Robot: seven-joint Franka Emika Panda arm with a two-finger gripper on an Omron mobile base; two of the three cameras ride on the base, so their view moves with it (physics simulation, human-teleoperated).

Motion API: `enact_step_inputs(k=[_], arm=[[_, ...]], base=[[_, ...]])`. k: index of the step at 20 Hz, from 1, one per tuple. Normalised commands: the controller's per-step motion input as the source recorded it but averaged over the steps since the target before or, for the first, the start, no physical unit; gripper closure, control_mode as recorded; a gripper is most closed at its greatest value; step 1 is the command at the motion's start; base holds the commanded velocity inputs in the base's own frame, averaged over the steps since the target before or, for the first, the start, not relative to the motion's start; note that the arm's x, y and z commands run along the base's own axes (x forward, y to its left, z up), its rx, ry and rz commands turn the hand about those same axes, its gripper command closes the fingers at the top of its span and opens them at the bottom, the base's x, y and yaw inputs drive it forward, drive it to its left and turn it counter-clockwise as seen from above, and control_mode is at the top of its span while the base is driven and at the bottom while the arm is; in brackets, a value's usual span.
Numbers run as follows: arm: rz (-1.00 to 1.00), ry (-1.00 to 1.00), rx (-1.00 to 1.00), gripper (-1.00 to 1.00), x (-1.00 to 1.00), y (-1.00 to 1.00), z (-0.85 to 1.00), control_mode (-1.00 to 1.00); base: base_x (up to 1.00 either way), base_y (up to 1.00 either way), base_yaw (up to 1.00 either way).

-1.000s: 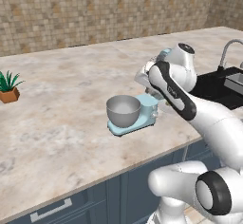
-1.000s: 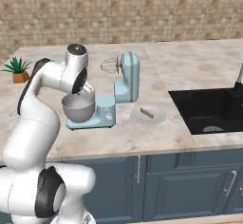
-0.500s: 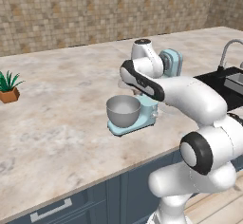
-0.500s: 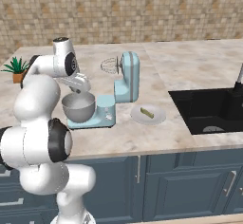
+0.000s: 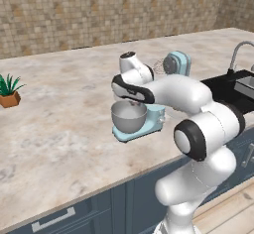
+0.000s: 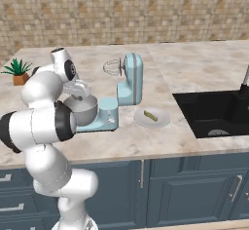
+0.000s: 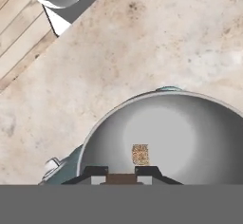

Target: Add butter and sugar cubes to the stand mixer bowl and then turn on the stand mixer to begin making frosting.

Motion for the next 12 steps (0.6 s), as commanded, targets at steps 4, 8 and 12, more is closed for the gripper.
enact_step_inputs(k=[4, 8, 12], arm=[[0.0, 0.02, -0.05, 1.0, 0.46, 0.0, -0.51, -1.0], [0.0, 0.05, -0.06, 1.0, 0.35, 0.02, -0.43, -1.0], [0.0, 0.04, -0.05, 1.0, 0.28, 0.1, -0.26, -1.0]], base=[[0.0, 0.0, 0.0], [0.0, 0.0, 0.0], [0.0, 0.0, 0.0]])
